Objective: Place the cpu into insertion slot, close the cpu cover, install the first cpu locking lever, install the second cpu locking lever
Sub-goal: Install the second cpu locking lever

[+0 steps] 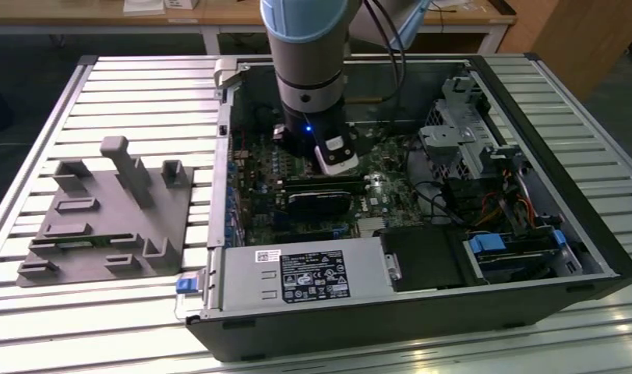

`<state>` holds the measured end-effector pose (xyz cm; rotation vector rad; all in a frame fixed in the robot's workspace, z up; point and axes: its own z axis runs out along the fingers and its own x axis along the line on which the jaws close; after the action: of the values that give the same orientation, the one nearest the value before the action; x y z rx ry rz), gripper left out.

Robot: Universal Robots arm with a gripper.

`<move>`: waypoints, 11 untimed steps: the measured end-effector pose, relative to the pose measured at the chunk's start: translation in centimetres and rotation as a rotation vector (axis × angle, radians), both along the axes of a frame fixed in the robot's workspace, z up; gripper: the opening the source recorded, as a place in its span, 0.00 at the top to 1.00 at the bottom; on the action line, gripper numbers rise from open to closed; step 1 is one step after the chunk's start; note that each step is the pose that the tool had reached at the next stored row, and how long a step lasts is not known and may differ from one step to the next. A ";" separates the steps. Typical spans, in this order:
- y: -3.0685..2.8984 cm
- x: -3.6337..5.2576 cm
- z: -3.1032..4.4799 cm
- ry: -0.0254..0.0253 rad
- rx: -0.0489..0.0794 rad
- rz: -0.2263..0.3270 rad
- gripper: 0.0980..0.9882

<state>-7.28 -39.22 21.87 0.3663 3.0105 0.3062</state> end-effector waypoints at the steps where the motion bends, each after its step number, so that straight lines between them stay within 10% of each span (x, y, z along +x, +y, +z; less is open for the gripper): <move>1: -0.15 -0.02 -0.07 0.0000 0.004 0.000 0.99; 11: -0.92 -0.56 -0.80 0.0000 0.050 0.000 0.99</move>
<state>-7.84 -40.14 21.07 0.3702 3.0076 0.3816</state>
